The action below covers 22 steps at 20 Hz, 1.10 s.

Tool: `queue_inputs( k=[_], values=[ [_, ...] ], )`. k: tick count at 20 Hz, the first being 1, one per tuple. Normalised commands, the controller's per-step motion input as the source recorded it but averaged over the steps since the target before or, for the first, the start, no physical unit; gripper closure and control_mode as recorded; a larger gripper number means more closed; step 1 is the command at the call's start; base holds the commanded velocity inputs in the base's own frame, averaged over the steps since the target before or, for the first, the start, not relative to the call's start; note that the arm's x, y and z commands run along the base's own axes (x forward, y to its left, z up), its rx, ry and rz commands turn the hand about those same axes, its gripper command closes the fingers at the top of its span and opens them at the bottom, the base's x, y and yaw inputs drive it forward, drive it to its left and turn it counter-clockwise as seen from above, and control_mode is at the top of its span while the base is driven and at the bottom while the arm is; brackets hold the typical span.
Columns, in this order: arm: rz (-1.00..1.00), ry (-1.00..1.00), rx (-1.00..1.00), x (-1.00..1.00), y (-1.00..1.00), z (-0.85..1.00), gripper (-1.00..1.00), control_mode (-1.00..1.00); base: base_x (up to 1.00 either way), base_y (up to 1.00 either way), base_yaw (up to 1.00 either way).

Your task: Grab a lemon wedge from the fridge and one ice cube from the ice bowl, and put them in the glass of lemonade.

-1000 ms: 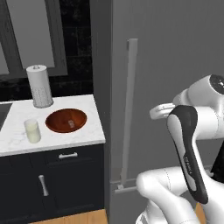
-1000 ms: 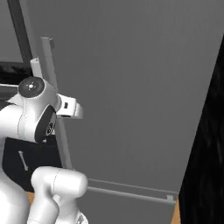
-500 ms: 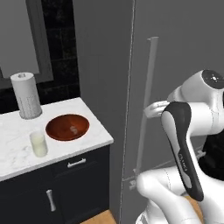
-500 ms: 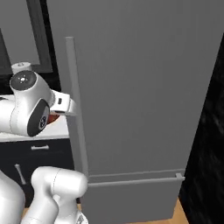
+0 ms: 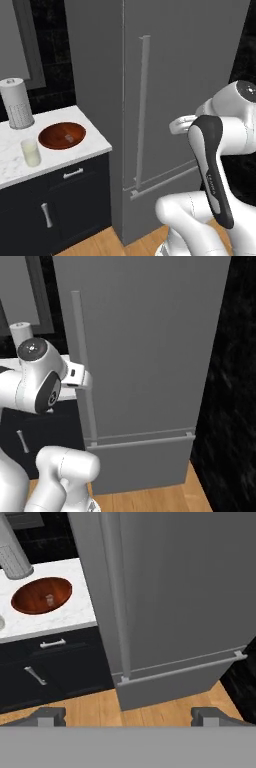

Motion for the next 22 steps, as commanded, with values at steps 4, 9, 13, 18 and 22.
queue_inputs(
  k=[4,9,13,18,22],
  values=[
    [0.0,0.0,0.0,0.0,0.0,0.0,-1.0,1.0,-0.04,0.43,-0.18],
    [0.0,0.0,0.0,0.0,0.0,0.0,-1.0,1.0,0.44,0.66,-0.3],
    [0.0,0.0,0.0,0.0,0.0,0.0,-1.0,1.0,0.24,0.4,-0.32],
    [0.0,0.0,0.0,0.0,0.0,0.0,-1.0,1.0,0.1,0.29,-0.32],
    [0.0,0.0,0.0,0.0,0.0,0.0,-1.0,1.0,-0.3,0.1,-0.07]
  ],
)
